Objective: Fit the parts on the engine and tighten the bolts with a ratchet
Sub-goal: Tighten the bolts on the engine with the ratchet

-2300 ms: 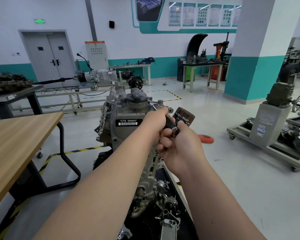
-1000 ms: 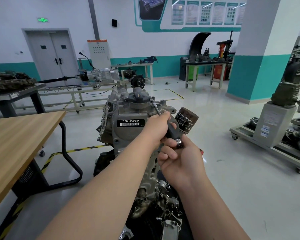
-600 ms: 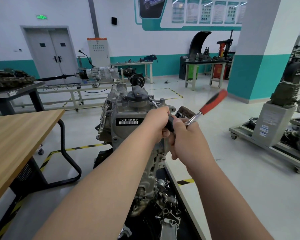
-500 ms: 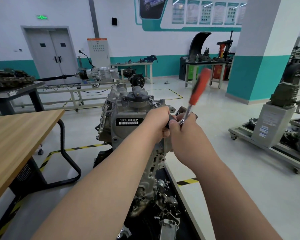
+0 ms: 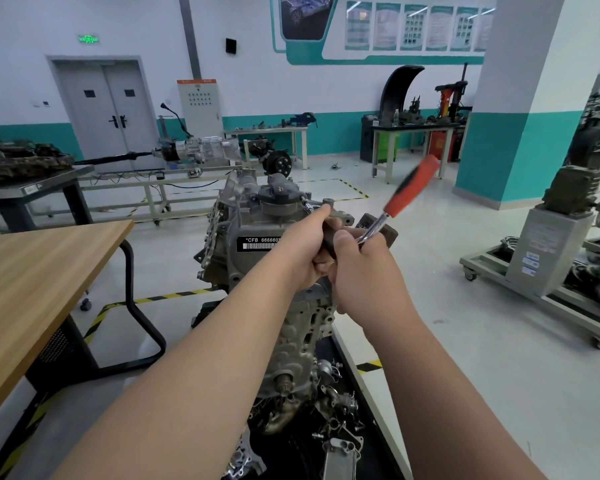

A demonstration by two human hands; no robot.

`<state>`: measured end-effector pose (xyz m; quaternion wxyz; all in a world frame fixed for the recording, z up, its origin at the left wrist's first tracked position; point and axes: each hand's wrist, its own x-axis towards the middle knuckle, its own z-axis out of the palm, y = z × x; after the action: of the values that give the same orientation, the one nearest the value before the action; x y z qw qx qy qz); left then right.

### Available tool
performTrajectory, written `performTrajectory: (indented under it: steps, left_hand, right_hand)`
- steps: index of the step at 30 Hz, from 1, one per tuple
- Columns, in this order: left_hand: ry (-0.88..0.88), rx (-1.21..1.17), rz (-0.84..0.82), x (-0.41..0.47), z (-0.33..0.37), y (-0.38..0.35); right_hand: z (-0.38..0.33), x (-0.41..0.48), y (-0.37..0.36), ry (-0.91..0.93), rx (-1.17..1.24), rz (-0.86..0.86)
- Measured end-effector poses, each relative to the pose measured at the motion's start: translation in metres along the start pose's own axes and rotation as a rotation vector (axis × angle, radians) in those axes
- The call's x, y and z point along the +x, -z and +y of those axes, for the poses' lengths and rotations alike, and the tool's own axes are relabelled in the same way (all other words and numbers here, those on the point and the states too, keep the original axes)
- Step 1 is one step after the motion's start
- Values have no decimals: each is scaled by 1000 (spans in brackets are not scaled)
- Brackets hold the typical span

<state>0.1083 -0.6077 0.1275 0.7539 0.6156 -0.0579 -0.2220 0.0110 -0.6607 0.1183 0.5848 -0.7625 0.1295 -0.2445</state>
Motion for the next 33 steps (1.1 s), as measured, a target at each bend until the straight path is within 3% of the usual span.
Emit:
performTrajectory:
  steps: [8, 11, 15, 20, 24, 27, 33]
  left_hand:
    - [-79, 117, -14, -4, 1, 3]
    - [-101, 136, -9, -3, 0, 2]
    - [-103, 151, 30, -3, -1, 2]
    - [-85, 157, 61, -5, 3, -2]
    - [-99, 198, 74, -4, 4, -4]
    - [-83, 149, 68, 2, 1, -4]
    - [-61, 189, 112, 2, 2, -6]
  right_hand:
    - [-3, -11, -13, -375, 1122, -90]
    - [-3, -12, -13, -478, 1314, -136]
    - [-2, -14, -13, -522, 1343, -142]
    - [-3, -14, -15, -402, 1120, -112]
    - [0, -12, -12, -317, 798, -86]
    - [1, -11, -7, -197, 398, -52]
    - [0, -9, 3, 269, -723, -12]
